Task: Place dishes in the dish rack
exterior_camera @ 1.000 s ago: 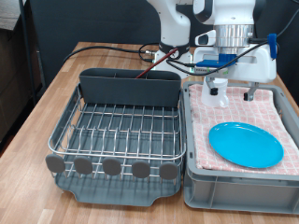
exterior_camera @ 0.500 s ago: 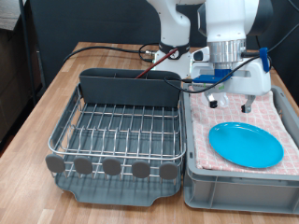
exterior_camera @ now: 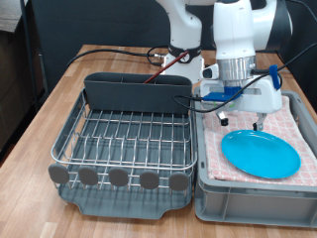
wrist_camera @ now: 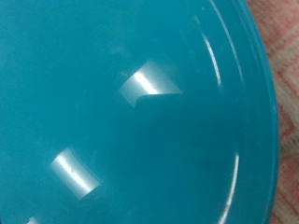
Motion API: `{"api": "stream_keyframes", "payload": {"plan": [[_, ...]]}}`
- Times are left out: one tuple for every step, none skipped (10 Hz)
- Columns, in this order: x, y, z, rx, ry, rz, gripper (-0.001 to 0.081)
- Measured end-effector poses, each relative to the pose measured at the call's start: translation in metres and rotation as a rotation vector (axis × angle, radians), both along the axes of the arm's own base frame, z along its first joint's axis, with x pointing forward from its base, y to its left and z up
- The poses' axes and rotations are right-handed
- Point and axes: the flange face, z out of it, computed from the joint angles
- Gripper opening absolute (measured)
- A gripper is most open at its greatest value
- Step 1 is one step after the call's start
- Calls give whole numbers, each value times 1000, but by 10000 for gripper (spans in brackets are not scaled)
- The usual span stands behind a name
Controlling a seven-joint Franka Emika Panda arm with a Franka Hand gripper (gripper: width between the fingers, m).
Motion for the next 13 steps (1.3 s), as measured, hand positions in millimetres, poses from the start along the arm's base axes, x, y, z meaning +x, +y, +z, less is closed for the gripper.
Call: {"api": "stream_keyframes", "payload": {"plan": [[1,0,-4,3,-2,4,802],[3,0,-7,7,-6,6,802],[4,0,-10,11,-5,5,802],[6,0,-11,15,-10,4,802],[8,1,-13,18,-12,4,802],[10,1,-15,20,-15,3,802],[12,1,-16,21,-18,2,802],[13,2,-16,21,-23,0,802],[14,1,-16,18,-26,-2,802],[15,0,-16,12,-31,-4,802],[16,-1,-16,7,-37,-7,802],[16,-1,-16,3,-39,-8,802],[16,-1,-16,2,-39,-9,724]]}}
